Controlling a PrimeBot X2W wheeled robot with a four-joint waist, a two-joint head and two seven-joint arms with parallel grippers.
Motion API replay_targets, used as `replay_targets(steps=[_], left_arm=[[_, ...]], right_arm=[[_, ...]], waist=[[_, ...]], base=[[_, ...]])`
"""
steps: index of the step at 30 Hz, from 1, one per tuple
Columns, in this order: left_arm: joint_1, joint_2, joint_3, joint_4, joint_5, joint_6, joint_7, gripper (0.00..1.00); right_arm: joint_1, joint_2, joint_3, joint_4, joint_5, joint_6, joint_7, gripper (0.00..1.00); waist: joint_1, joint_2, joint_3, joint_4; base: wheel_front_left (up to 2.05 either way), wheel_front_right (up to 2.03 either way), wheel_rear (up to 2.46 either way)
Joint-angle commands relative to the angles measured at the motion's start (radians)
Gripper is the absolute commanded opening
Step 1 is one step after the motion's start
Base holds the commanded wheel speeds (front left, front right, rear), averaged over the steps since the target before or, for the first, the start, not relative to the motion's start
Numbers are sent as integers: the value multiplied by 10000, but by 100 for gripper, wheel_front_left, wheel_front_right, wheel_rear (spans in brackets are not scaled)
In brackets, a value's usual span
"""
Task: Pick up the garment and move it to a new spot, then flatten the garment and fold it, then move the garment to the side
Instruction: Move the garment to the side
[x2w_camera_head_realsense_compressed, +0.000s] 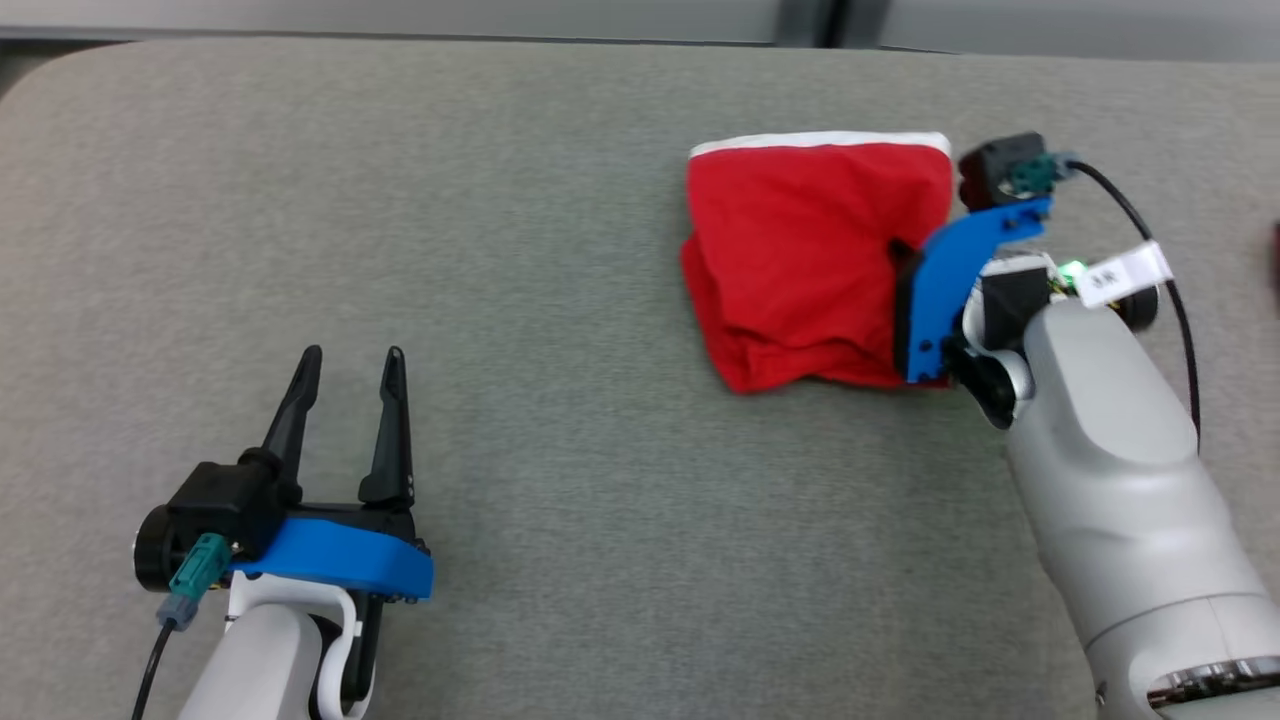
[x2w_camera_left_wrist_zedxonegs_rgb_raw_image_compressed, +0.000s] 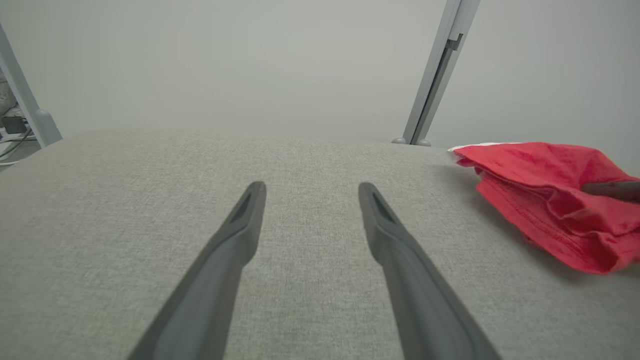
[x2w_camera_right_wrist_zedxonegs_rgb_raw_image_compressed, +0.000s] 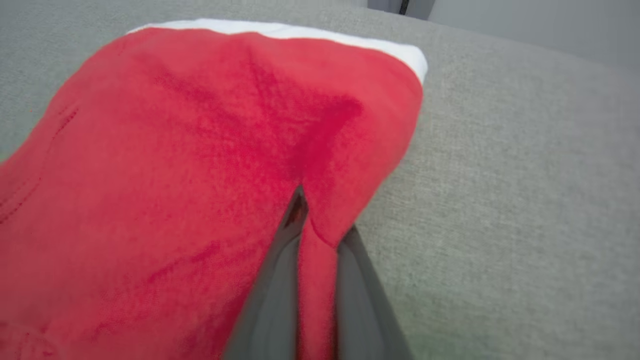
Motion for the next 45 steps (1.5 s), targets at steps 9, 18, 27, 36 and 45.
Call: replay_targets(steps=[9, 18, 27, 36, 45], left_arm=[[329, 319, 501, -387, 137, 148, -56, 100], [-205, 607, 233, -732, 369, 0, 226, 100], [-741, 1089, 74, -1215, 602, -119, 818, 100], [-1049, 1476, -54, -1856, 777, -137, 1281, 100], [-765, 1283, -201, -1571, 615, -97, 1087, 100]], right_arm=[[-738, -1802, 3666, -2345, 948, 3, 1410, 0], [-933, -4571, 5721, -3727, 2704, 4, 1086, 0], [-1030, -6299, 5728, -2879, 2754, 3, -148, 0], [-673, -6166, 4040, -972, 2186, 3, -1569, 28], [-512, -5313, 2139, 463, 277, 4, -3364, 100]], waist=[[-1, -1, -371, -2350], [-1, -1, 356, -3465], [-1, -1, 1363, -3576], [-1, -1, 2109, -3290], [-1, -1, 1437, -3066]], base=[[0, 0, 0], [0, 0, 0], [0, 0, 0], [0, 0, 0], [0, 0, 0]])
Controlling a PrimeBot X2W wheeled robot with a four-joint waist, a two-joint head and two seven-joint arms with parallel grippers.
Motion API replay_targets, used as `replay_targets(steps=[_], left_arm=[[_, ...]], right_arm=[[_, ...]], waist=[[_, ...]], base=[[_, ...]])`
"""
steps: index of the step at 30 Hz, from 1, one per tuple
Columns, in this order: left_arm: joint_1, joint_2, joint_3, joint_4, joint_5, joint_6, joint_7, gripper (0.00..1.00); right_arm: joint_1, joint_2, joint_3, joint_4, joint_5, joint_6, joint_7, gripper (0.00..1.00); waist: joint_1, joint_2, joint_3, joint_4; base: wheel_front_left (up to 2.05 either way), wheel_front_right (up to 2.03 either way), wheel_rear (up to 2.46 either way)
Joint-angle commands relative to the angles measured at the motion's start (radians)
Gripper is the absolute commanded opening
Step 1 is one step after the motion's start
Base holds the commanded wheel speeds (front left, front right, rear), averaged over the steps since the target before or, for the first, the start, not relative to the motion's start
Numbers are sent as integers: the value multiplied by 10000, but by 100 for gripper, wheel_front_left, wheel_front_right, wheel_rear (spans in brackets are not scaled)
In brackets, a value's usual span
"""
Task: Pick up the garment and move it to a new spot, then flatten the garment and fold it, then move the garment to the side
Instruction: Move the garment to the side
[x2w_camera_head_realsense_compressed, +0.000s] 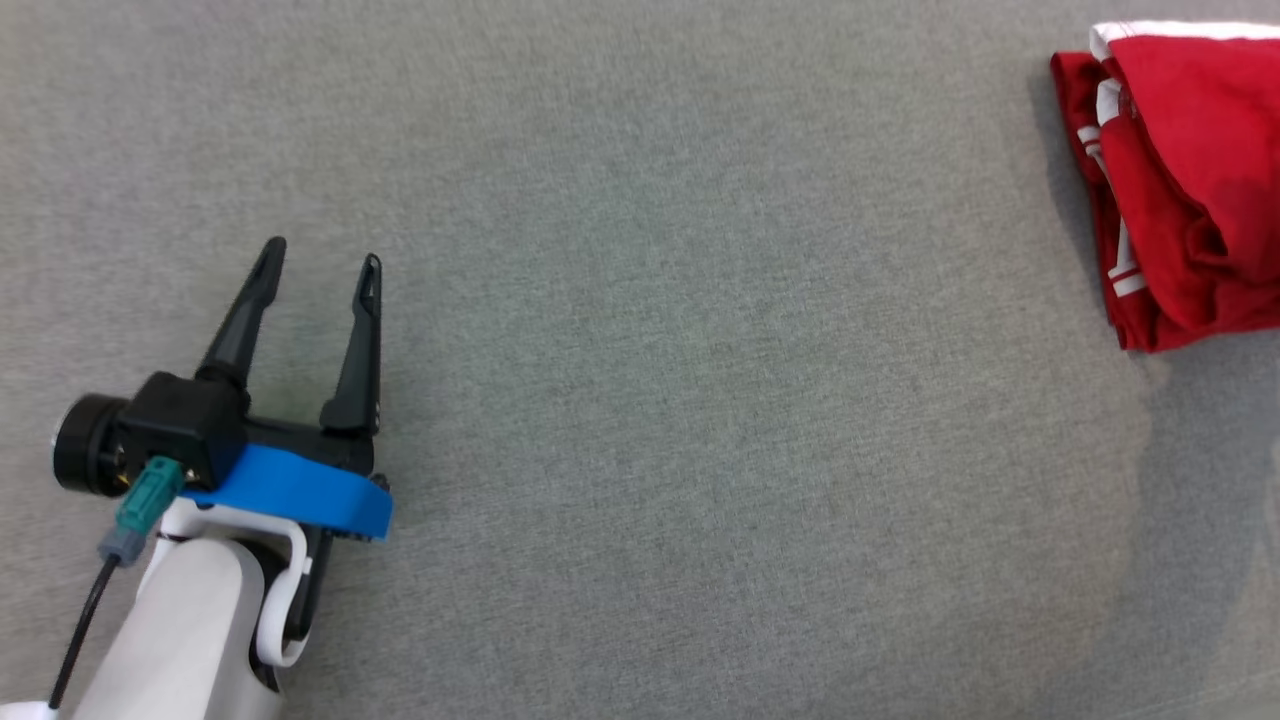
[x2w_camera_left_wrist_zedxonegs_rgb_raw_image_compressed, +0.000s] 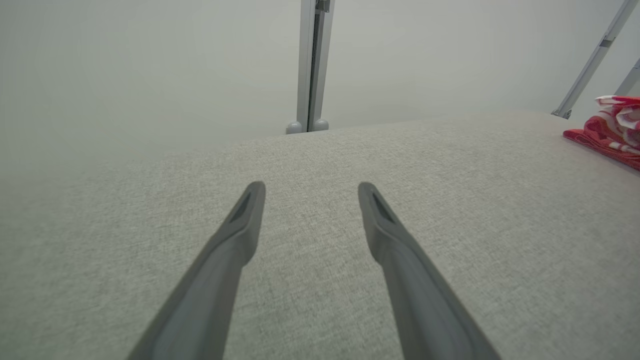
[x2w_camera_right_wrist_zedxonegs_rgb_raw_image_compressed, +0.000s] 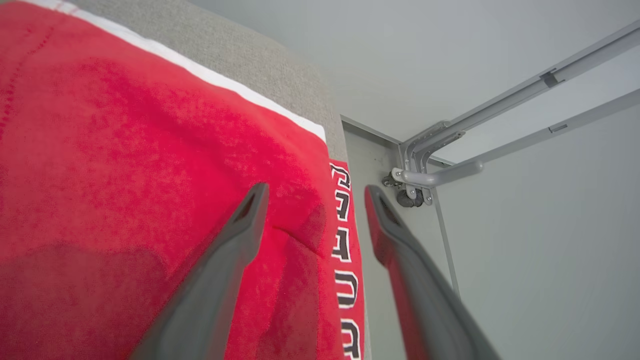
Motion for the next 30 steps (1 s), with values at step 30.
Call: replay_targets(steps=[30], left_arm=[[3457, -1180, 1108, 1386, -1068, 626, -1269, 100]], right_arm=[[6805, 5096, -2743, -4975, -286, 3, -1906, 100]], waist=[[-1, 0, -4639, 1167]], base=[[0, 0, 0]])
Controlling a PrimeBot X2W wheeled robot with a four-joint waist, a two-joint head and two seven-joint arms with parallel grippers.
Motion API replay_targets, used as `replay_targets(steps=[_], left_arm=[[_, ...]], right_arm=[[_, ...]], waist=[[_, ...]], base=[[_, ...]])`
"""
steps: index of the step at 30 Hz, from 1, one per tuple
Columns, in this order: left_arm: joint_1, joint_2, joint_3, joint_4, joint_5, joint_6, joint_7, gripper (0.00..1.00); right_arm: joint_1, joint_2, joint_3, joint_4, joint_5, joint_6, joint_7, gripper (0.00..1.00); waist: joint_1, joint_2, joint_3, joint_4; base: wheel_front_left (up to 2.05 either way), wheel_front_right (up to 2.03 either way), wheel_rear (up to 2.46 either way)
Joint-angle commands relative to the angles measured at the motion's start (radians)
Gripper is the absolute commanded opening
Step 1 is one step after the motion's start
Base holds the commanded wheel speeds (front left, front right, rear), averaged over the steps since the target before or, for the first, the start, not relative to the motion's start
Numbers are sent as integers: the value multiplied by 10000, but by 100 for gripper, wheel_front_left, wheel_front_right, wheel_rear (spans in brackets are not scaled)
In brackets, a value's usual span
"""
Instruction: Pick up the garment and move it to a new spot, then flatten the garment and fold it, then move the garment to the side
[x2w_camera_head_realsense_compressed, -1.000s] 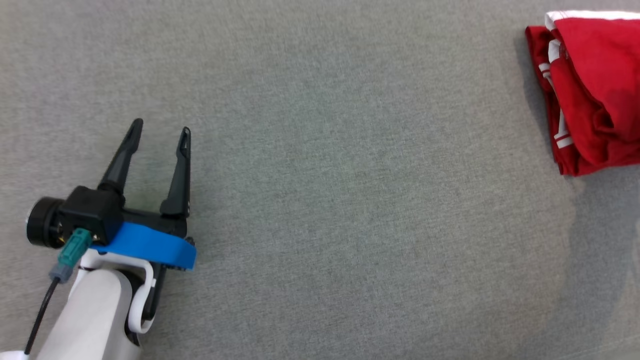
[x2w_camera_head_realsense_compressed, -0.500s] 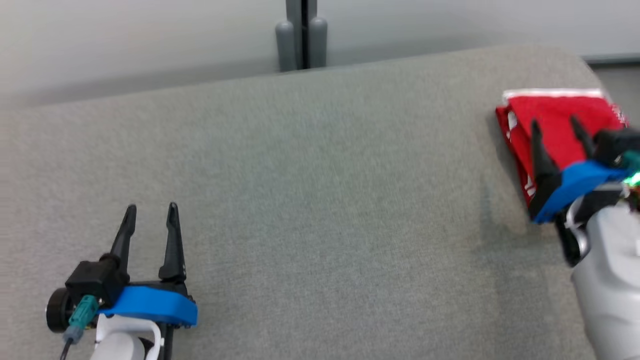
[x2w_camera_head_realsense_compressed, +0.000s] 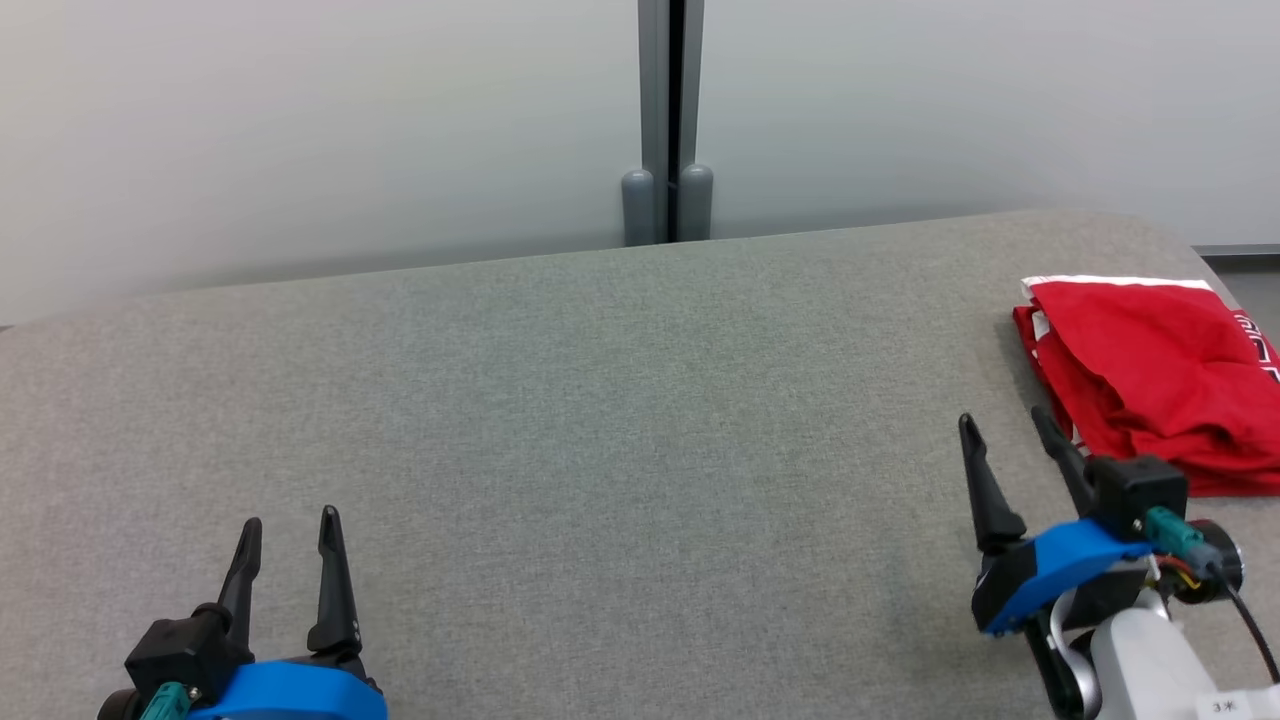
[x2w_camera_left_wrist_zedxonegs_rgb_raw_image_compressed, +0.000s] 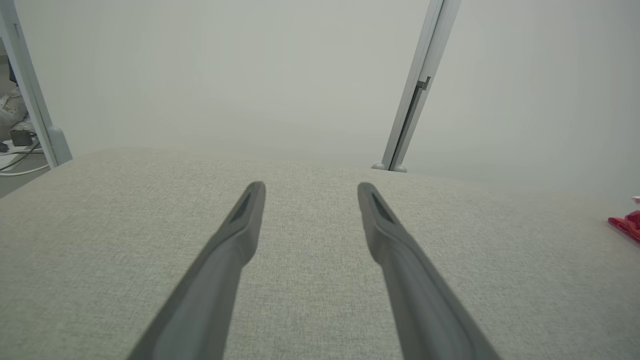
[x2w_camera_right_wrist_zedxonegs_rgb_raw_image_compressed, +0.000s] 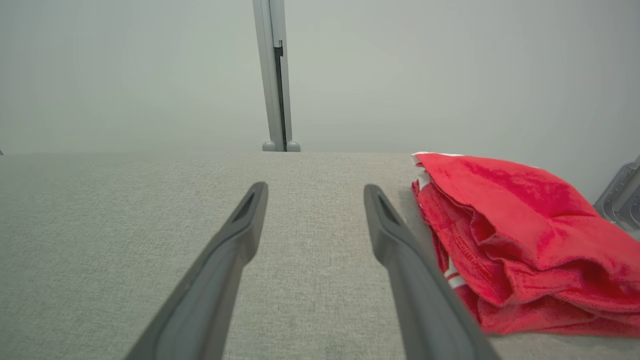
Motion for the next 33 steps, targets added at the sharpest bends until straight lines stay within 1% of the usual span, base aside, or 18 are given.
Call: replay_targets(steps=[1, 4, 9, 17, 24, 33], left_arm=[[75, -21, 12, 45, 6, -26, -38, 100], [140, -31, 22, 142, 10, -64, -42, 100], [16, -85, 32, 329, 17, -169, -45, 100], [-107, -135, 35, 477, 87, -253, -46, 100], [-183, -158, 51, 490, 112, -291, -47, 100], [-243, -143, 54, 530, 129, -332, -47, 100]], right_arm=[[342, 102, 72, -323, -70, 4, 62, 100], [926, 206, 285, -956, -115, 3, 148, 100], [1630, 336, 271, -1688, 25, 4, 511, 100], [2003, 416, 187, -2463, -52, 4, 905, 100], [2103, 445, 120, -2717, -49, 4, 1001, 100], [2123, 453, 218, -2749, 169, 4, 1006, 100]], waist=[[2, -1, -45, 59], [2, -1, -138, 145], [2, -1, -242, 254], [2, -1, -178, 259], [2, -1, -61, 299], [2, -1, -3, 279]], base=[[0, 0, 0], [0, 0, 0], [0, 0, 0], [0, 0, 0], [0, 0, 0], [0, 0, 0]])
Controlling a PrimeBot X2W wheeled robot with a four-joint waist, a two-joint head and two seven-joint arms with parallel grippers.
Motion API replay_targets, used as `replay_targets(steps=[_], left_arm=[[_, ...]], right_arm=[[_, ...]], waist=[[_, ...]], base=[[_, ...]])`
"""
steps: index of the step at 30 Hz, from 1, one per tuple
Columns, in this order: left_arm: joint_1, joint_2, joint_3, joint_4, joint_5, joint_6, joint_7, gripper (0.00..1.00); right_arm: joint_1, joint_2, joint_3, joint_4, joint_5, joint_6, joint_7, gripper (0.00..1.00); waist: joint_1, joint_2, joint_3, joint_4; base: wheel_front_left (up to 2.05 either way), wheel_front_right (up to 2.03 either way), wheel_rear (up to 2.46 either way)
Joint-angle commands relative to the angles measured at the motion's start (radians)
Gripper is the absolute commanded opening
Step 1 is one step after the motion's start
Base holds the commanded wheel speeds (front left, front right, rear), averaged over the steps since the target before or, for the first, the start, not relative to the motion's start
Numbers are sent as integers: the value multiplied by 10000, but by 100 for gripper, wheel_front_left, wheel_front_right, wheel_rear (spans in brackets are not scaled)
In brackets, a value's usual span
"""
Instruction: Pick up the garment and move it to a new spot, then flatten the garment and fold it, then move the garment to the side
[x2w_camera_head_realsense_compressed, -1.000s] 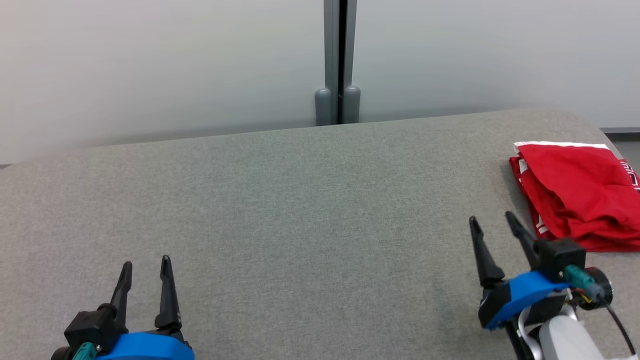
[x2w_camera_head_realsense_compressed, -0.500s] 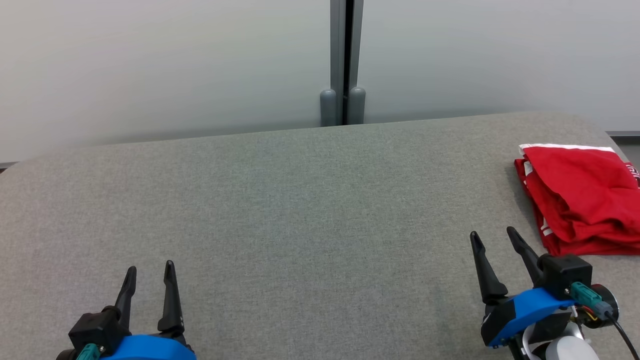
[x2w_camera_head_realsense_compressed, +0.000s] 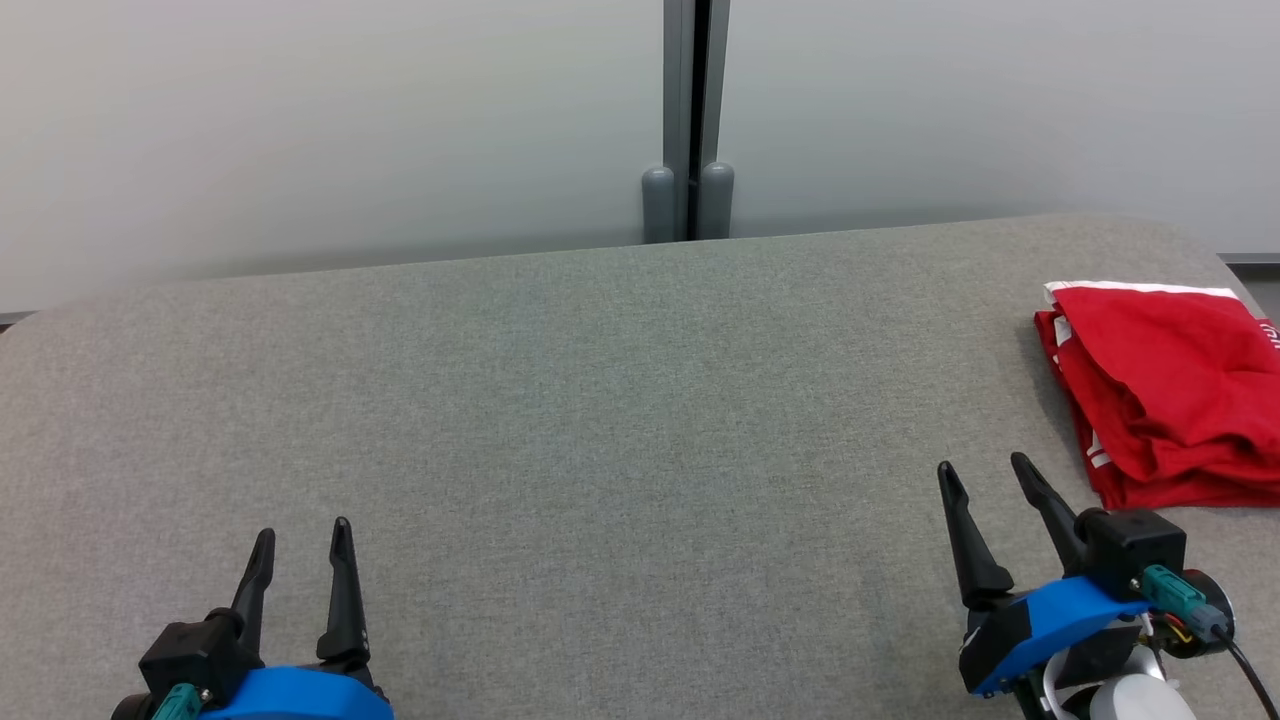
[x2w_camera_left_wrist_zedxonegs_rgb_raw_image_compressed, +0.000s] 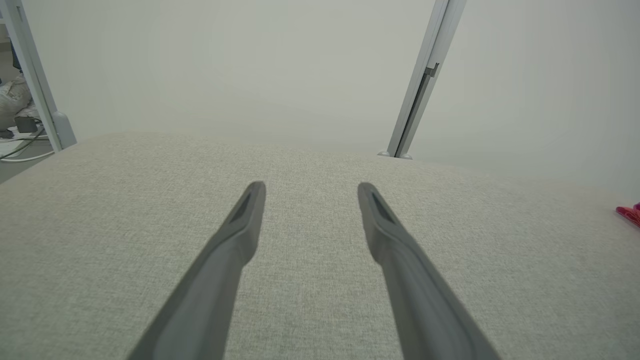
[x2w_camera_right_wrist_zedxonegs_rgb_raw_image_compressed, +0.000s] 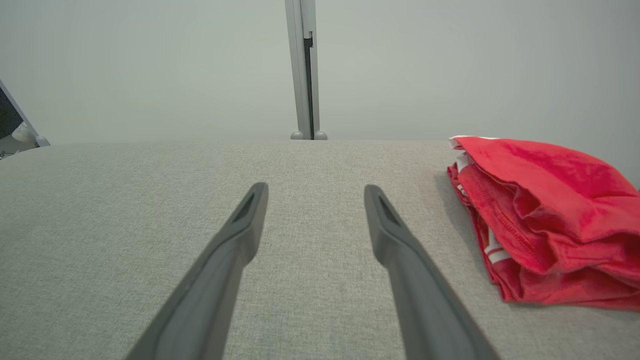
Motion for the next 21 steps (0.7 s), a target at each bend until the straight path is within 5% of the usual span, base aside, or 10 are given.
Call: replay_targets(steps=[1, 8, 9, 21], left_arm=[[-192, 7, 9, 29, 15, -19, -43, 100], [-164, 32, -19, 48, -74, -50, -44, 100], [-50, -10, 4, 41, -56, -44, 9, 0], [109, -304, 261, 351, -1136, -177, 396, 0]], right_arm=[[153, 20, 13, -25, 47, 4, -11, 100], [165, 20, 54, 27, 132, 4, -52, 100], [82, 4, 40, 50, 103, -2, -17, 0], [129, 25, -113, 534, 1415, -2, 232, 0]], waist=[[-1, 0, 2, -8], [-1, 0, 1, -26], [0, 0, 0, -24], [0, 0, -15, 8]], base=[[0, 0, 0], [0, 0, 0], [0, 0, 0], [0, 0, 0]])
